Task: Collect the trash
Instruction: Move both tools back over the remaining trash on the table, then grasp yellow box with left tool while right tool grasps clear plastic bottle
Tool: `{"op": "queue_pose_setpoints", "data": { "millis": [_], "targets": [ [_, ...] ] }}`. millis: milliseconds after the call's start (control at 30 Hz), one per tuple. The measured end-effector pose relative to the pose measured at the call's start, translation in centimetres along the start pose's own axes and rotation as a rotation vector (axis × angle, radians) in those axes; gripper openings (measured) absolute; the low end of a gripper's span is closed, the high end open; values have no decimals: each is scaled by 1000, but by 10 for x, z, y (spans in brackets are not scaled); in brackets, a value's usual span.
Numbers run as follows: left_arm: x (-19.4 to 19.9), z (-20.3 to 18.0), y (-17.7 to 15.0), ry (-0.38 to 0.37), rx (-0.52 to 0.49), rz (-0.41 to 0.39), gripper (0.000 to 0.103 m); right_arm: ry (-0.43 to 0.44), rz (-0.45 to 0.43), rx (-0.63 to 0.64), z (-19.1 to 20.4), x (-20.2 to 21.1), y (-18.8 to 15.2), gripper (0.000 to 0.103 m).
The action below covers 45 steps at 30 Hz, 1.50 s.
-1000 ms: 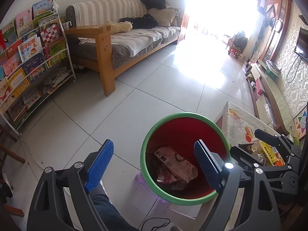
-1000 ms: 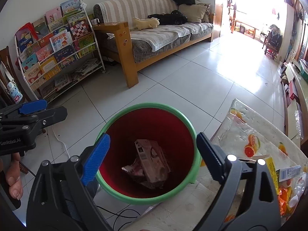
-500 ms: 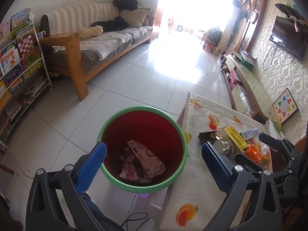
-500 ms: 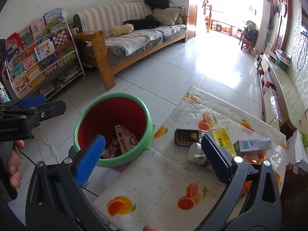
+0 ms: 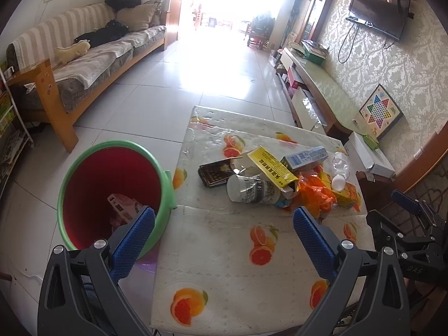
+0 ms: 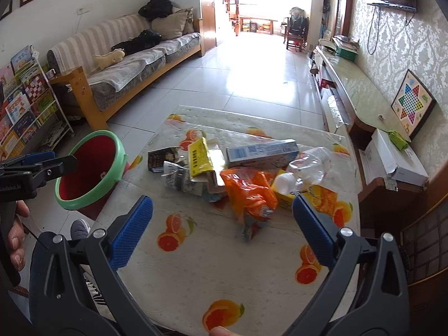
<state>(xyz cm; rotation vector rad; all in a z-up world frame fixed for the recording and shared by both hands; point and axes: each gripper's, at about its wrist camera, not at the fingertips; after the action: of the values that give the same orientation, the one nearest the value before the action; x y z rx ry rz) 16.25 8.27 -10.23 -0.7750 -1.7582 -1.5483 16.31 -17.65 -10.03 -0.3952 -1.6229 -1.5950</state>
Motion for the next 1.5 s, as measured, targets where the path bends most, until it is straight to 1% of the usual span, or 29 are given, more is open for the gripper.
{"op": "queue_pose_setpoints", "data": {
  "millis": [67, 233, 367, 533, 667, 833, 1067, 1133, 1267, 1367, 1433, 1500],
  "targets": [
    [-7, -13, 3, 2, -28, 8, 95, -15, -3, -25, -15, 4, -3, 98],
    [-23, -34, 11, -24, -49, 41, 95, -35, -1, -69, -41, 5, -11, 98],
    [-39, -50, 18, -53, -54, 71, 95, -34, 8, -89, -53, -1, -15, 98],
    [-65, -74, 31, -73, -71, 104, 95, -37, 17, -119, -69, -10, -16, 98],
    [-94, -85, 43, -90, -41, 142, 95, -44, 24, -137, -82, -20, -12, 98],
    [-132, -96, 52, -82, -13, 194, 95, -57, 39, -166, -101, -40, -3, 98],
    [-181, -113, 61, -46, 5, 260, 95, -74, 48, -259, -138, -74, 19, 98],
    [-191, -115, 61, -25, 9, 269, 95, -79, 52, -290, -148, -87, 25, 98],
    [-207, -116, 58, -3, 15, 293, 94, -94, 93, -391, -167, -118, 30, 98],
    [-216, -116, 57, -3, 20, 307, 94, -105, 120, -462, -177, -137, 31, 98],
    [-221, -118, 56, 7, 14, 311, 94, -102, 140, -491, -181, -149, 31, 98],
    [-226, -119, 54, 12, 10, 318, 94, -120, 154, -501, -182, -158, 32, 98]
  ]
}}
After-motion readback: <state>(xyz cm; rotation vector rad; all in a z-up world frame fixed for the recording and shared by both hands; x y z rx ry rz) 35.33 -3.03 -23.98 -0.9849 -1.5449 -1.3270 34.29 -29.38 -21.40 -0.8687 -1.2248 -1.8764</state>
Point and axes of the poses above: each gripper's, at about its wrist camera, not at the fingertips, and x roughly against the way its jaws point, z to its left, y to its top, and after that the axes turned 6 degrees about y, right-handed
